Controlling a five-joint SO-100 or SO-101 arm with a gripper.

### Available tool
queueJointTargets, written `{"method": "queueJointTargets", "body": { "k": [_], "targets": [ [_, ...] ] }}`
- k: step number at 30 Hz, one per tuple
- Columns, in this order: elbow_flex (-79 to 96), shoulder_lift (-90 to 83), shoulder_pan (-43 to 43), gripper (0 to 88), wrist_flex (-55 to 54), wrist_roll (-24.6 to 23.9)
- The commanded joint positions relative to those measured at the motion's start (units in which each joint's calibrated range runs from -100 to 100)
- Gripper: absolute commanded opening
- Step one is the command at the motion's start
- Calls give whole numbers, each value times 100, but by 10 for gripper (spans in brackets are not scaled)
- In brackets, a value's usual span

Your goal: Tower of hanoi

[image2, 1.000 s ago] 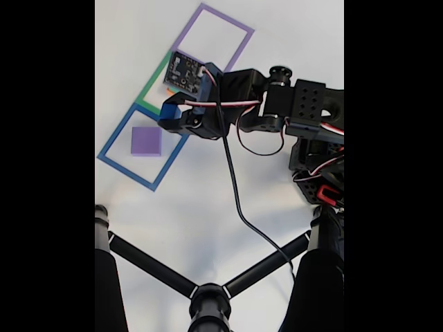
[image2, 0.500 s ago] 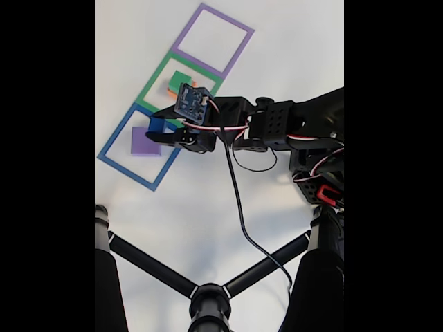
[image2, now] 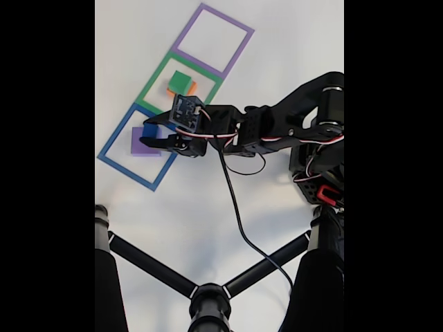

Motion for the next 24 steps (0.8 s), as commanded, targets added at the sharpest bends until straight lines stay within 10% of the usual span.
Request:
{"method": "queueJointTargets", "body": {
  "k": [1,24],
  "targets": [
    [-434,221,-54,39,-279,0],
    [-770,1294,-62,103,-894,0]
  ]
}}
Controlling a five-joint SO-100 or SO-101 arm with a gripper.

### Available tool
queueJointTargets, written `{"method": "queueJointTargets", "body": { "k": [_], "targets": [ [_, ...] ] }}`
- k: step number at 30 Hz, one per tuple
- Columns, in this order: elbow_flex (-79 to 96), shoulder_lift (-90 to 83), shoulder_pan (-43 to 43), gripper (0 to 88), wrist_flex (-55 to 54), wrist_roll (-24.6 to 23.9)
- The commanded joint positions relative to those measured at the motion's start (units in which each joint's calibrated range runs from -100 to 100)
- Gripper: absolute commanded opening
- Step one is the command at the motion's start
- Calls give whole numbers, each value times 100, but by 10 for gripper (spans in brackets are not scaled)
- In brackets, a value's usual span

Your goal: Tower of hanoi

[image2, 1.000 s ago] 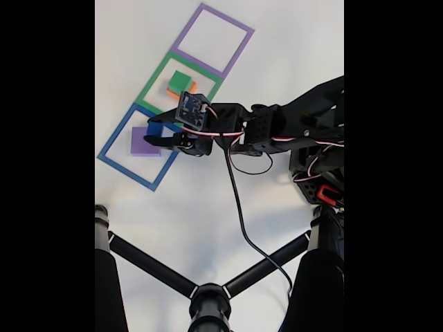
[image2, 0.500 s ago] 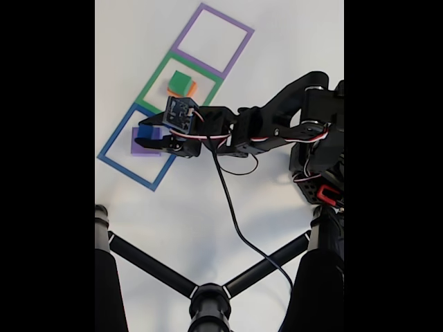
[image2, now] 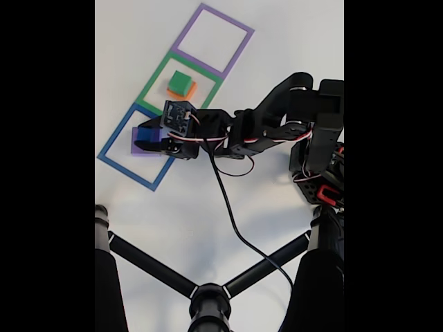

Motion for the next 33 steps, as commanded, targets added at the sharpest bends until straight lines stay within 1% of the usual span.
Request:
{"method": "queueJointTargets", "body": {
  "k": [1,11,14,18,20,22,25,26,28,30,33],
  "targets": [
    [-150,17,-8,117,-238,0],
    [-86,-191,53,266,-246,0],
    [4,-664,76,273,29,0],
    [14,-1666,183,246,952,0],
    [-50,-2291,259,208,1624,0],
    [-168,-2860,358,139,2296,0],
    [-668,-3749,511,64,3858,0],
    [-832,-4029,557,52,4368,-110],
    [-1259,-4566,663,28,5509,-551],
    [-1922,-4983,846,1,6925,-956],
    [-3085,-5424,1182,0,9070,-1562]
  ]
}}
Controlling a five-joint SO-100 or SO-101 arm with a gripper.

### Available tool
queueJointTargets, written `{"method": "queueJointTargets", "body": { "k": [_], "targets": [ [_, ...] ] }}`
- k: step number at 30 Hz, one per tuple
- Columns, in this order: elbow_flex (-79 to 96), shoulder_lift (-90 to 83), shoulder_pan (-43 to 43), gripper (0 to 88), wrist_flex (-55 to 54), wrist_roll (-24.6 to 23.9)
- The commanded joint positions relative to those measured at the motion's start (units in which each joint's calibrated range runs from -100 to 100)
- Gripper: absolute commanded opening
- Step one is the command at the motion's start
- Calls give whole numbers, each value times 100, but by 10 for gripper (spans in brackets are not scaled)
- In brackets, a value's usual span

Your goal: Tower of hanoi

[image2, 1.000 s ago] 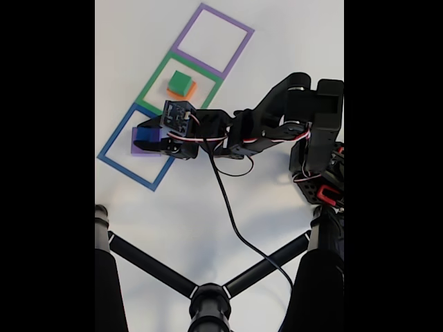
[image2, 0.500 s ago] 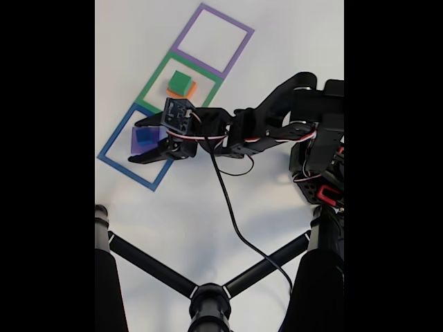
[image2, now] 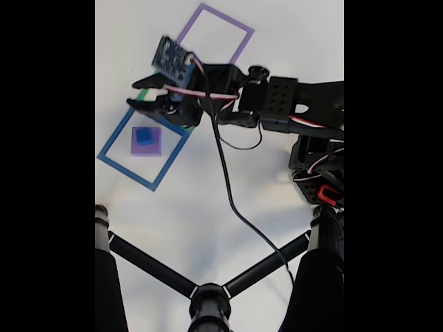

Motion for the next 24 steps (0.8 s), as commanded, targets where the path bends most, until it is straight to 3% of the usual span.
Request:
{"method": "queueJointTargets", "body": {
  "k": [1,5,16,18,21,24],
  "targets": [
    [-1823,-909,534,0,3426,-791],
    [-2686,-1214,1091,0,4834,-1012],
    [-3576,-1582,2303,34,6283,-258],
    [-3476,-1670,2364,102,6372,-387],
    [-2886,-1863,2463,270,6170,-295],
    [-2095,-2079,2486,307,5466,-240]
  ]
}}
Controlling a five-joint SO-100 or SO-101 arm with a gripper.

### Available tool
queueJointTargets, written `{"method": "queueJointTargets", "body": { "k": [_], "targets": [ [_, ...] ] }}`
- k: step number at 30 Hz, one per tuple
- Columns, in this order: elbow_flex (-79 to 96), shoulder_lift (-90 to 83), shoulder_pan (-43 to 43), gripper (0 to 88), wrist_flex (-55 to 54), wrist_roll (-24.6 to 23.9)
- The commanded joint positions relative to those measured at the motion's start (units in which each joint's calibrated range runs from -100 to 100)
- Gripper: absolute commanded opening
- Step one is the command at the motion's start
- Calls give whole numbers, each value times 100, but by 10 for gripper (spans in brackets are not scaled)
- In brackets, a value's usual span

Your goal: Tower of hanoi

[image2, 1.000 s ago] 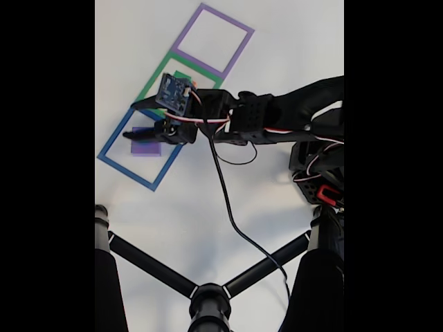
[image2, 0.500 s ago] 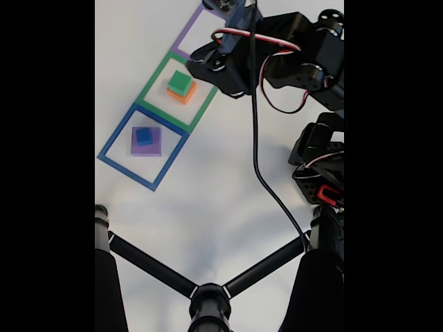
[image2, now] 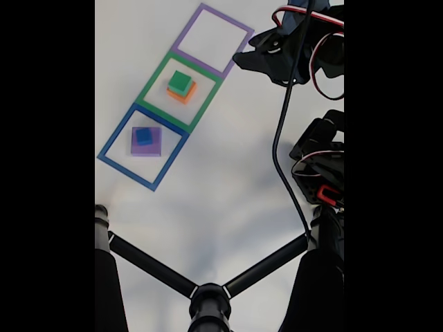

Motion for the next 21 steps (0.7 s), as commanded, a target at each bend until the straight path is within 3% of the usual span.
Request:
{"method": "queueJointTargets", "body": {
  "k": [1,5,7,15,21],
  "targets": [
    [885,-314,108,317,-942,228],
    [2212,-570,192,322,-2237,761],
    [2984,-714,253,311,-2990,1294],
    [5319,-450,215,317,-6260,1331],
    [6001,439,-44,313,-7984,1331]
  ]
}}
